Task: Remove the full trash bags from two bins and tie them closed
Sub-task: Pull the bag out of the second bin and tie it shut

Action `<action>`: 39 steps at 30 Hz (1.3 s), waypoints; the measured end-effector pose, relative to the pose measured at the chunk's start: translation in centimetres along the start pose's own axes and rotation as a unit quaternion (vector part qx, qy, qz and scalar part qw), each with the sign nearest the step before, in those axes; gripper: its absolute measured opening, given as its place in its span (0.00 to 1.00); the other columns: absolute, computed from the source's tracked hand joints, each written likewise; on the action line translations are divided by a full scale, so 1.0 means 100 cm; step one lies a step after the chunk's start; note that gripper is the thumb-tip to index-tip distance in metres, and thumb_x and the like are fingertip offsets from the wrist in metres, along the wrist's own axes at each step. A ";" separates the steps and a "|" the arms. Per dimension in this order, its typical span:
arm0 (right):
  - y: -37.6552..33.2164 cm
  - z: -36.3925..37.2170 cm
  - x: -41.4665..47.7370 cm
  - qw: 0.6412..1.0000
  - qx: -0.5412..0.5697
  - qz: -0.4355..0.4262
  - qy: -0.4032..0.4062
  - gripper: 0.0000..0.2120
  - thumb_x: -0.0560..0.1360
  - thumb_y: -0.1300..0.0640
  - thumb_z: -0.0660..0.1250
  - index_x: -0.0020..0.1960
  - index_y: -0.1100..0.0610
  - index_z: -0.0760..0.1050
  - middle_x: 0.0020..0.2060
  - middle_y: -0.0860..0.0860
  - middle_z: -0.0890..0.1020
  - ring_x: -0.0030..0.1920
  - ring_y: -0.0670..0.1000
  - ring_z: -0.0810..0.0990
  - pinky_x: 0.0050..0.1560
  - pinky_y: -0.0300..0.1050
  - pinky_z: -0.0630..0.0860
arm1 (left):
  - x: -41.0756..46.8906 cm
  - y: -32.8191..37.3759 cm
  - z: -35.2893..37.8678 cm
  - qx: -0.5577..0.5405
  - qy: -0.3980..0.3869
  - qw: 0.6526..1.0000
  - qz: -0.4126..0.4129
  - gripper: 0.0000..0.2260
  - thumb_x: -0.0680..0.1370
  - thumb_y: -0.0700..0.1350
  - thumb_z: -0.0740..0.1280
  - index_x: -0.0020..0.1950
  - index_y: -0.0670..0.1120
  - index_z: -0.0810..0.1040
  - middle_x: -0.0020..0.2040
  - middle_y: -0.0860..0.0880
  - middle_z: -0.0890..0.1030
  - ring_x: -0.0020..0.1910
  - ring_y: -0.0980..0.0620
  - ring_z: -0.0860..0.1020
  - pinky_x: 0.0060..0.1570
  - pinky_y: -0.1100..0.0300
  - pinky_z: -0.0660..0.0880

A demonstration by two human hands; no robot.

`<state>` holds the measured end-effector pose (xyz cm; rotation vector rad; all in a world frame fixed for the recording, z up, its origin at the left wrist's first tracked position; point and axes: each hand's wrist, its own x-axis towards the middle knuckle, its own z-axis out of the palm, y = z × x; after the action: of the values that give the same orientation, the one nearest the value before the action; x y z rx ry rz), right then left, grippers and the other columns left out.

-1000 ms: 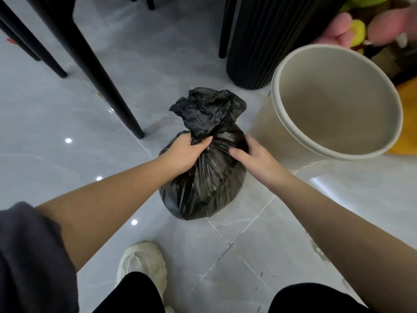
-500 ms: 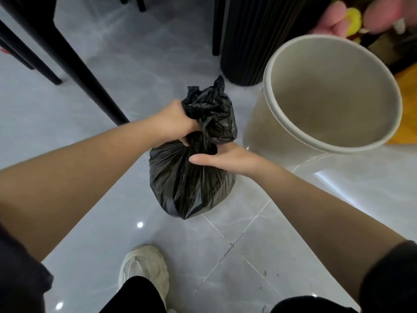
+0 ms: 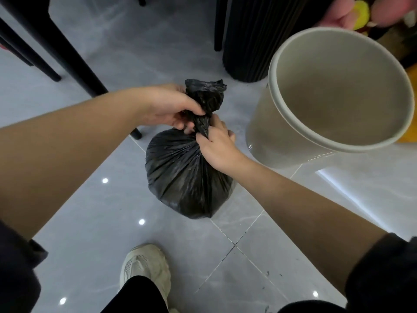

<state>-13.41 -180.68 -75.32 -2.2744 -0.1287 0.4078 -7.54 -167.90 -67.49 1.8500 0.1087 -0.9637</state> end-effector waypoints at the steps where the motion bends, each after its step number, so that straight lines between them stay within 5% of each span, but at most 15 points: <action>1: -0.002 0.000 0.000 1.000 0.009 -0.011 0.011 0.14 0.78 0.59 0.56 0.60 0.52 0.75 0.63 0.53 0.69 0.67 0.55 0.64 0.70 0.54 0.54 | -0.001 0.002 0.000 -0.019 -0.003 1.000 0.005 0.03 0.77 0.37 0.64 0.48 0.40 0.77 0.34 0.45 0.81 0.31 0.53 0.77 0.29 0.66 0.76; 5: -0.007 -0.006 0.001 0.992 0.115 -0.042 -0.008 0.16 0.70 0.57 0.57 0.36 0.40 0.79 0.55 0.49 0.78 0.61 0.51 0.73 0.69 0.55 0.64 | -0.004 0.010 -0.001 -0.021 0.022 0.999 0.017 0.05 0.76 0.36 0.65 0.52 0.37 0.77 0.35 0.43 0.81 0.30 0.52 0.80 0.36 0.63 0.81; 8: -0.003 -0.013 0.004 0.995 0.068 0.032 -0.070 0.10 0.64 0.53 0.57 0.27 0.49 0.74 0.34 0.47 0.78 0.42 0.53 0.76 0.48 0.49 0.72 | 0.000 -0.003 -0.002 0.090 0.174 0.980 0.037 0.08 0.75 0.39 0.67 0.54 0.41 0.75 0.43 0.43 0.81 0.31 0.51 0.81 0.32 0.66 0.78; 11: 0.001 -0.019 -0.001 0.996 -0.015 0.031 -0.085 0.13 0.73 0.52 0.58 0.31 0.57 0.66 0.30 0.53 0.72 0.41 0.60 0.73 0.42 0.47 0.63 | -0.013 -0.030 -0.001 0.327 0.325 0.859 0.222 0.20 0.73 0.43 0.65 0.64 0.44 0.68 0.62 0.43 0.73 0.58 0.45 0.76 0.54 0.58 0.72; 14: -0.001 -0.026 -0.010 0.991 -0.081 -0.013 -0.103 0.16 0.79 0.55 0.56 0.34 0.59 0.65 0.33 0.54 0.72 0.45 0.59 0.72 0.46 0.45 0.60 | -0.032 -0.054 0.002 0.548 0.249 0.693 0.397 0.29 0.72 0.47 0.61 0.73 0.43 0.61 0.74 0.43 0.63 0.73 0.43 0.61 0.70 0.44 0.60; 16: -0.001 -0.030 -0.013 0.985 -0.101 -0.048 -0.129 0.13 0.80 0.54 0.55 0.48 0.61 0.74 0.47 0.59 0.79 0.54 0.60 0.74 0.56 0.49 0.65 | -0.030 -0.071 0.005 0.689 0.184 0.574 0.403 0.33 0.72 0.51 0.63 0.76 0.45 0.58 0.77 0.45 0.57 0.76 0.44 0.54 0.72 0.38 0.51; 18: -0.001 -0.028 -0.012 0.977 -0.122 -0.076 -0.159 0.13 0.80 0.53 0.55 0.56 0.58 0.74 0.52 0.57 0.80 0.56 0.57 0.74 0.65 0.55 0.64 | -0.022 -0.079 0.012 0.746 0.161 0.535 0.362 0.33 0.74 0.52 0.63 0.77 0.47 0.56 0.78 0.47 0.55 0.76 0.44 0.51 0.70 0.33 0.46; 20: 0.001 -0.024 -0.010 0.967 -0.157 -0.089 -0.180 0.12 0.79 0.50 0.56 0.48 0.55 0.75 0.45 0.53 0.80 0.50 0.53 0.74 0.64 0.56 0.64 | -0.012 -0.079 0.018 0.759 0.165 0.526 0.346 0.23 0.76 0.47 0.57 0.72 0.45 0.65 0.72 0.46 0.68 0.74 0.44 0.59 0.69 0.32 0.43; 23: 0.008 -0.023 -0.007 0.958 -0.200 -0.091 -0.183 0.12 0.77 0.48 0.59 0.40 0.54 0.71 0.36 0.49 0.75 0.46 0.53 0.73 0.57 0.52 0.65 | -0.009 -0.067 0.021 0.694 0.146 0.616 0.341 0.13 0.72 0.38 0.52 0.43 0.44 0.76 0.37 0.47 0.78 0.45 0.44 0.79 0.70 0.39 0.54; 25: 0.017 -0.028 -0.006 0.961 -0.200 -0.102 -0.163 0.12 0.76 0.48 0.60 0.46 0.56 0.75 0.43 0.51 0.78 0.51 0.54 0.75 0.55 0.51 0.63 | -0.011 -0.061 0.021 0.595 0.114 0.746 0.275 0.08 0.72 0.38 0.56 0.36 0.47 0.72 0.32 0.49 0.74 0.38 0.43 0.77 0.55 0.49 0.72; 29: 0.033 -0.035 -0.007 0.965 -0.193 -0.134 -0.119 0.12 0.78 0.46 0.58 0.52 0.52 0.75 0.50 0.50 0.75 0.58 0.52 0.71 0.62 0.54 0.62 | -0.016 -0.058 0.023 0.186 0.062 0.980 0.042 0.10 0.76 0.37 0.58 0.39 0.45 0.77 0.34 0.48 0.77 0.37 0.48 0.75 0.40 0.56 0.72; 31: 0.039 -0.037 -0.008 0.967 -0.187 -0.133 -0.114 0.13 0.79 0.47 0.56 0.53 0.54 0.73 0.51 0.50 0.73 0.60 0.52 0.70 0.64 0.55 0.61 | -0.017 -0.061 0.027 -0.060 0.067 0.996 -0.005 0.08 0.76 0.37 0.58 0.45 0.41 0.76 0.36 0.43 0.73 0.35 0.48 0.71 0.34 0.59 0.68; 34: 0.039 -0.035 -0.009 0.972 -0.166 -0.124 -0.111 0.13 0.80 0.49 0.54 0.56 0.54 0.72 0.53 0.50 0.73 0.61 0.52 0.69 0.64 0.54 0.61 | -0.026 -0.067 0.045 -0.341 0.053 0.938 0.036 0.07 0.79 0.39 0.57 0.47 0.38 0.72 0.28 0.44 0.73 0.20 0.52 0.66 0.26 0.63 0.72; 36: 0.036 -0.031 -0.010 0.974 -0.158 -0.120 -0.105 0.14 0.81 0.48 0.53 0.62 0.49 0.71 0.59 0.49 0.74 0.64 0.51 0.67 0.65 0.52 0.59 | -0.030 -0.068 0.060 -0.387 0.056 0.917 0.075 0.08 0.81 0.41 0.57 0.49 0.38 0.73 0.27 0.46 0.73 0.18 0.55 0.66 0.32 0.61 0.78; 39: 0.033 -0.027 -0.010 0.968 -0.183 -0.113 -0.128 0.15 0.81 0.50 0.51 0.62 0.50 0.71 0.62 0.50 0.75 0.66 0.53 0.67 0.65 0.52 0.57 | -0.024 -0.074 0.067 -0.256 0.125 0.955 0.080 0.09 0.81 0.41 0.58 0.46 0.43 0.76 0.27 0.48 0.74 0.20 0.56 0.71 0.43 0.56 0.79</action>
<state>-13.61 -184.98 -75.81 -2.5177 -0.6364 0.5928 -16.43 -168.88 -72.49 1.4607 0.3267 -0.5199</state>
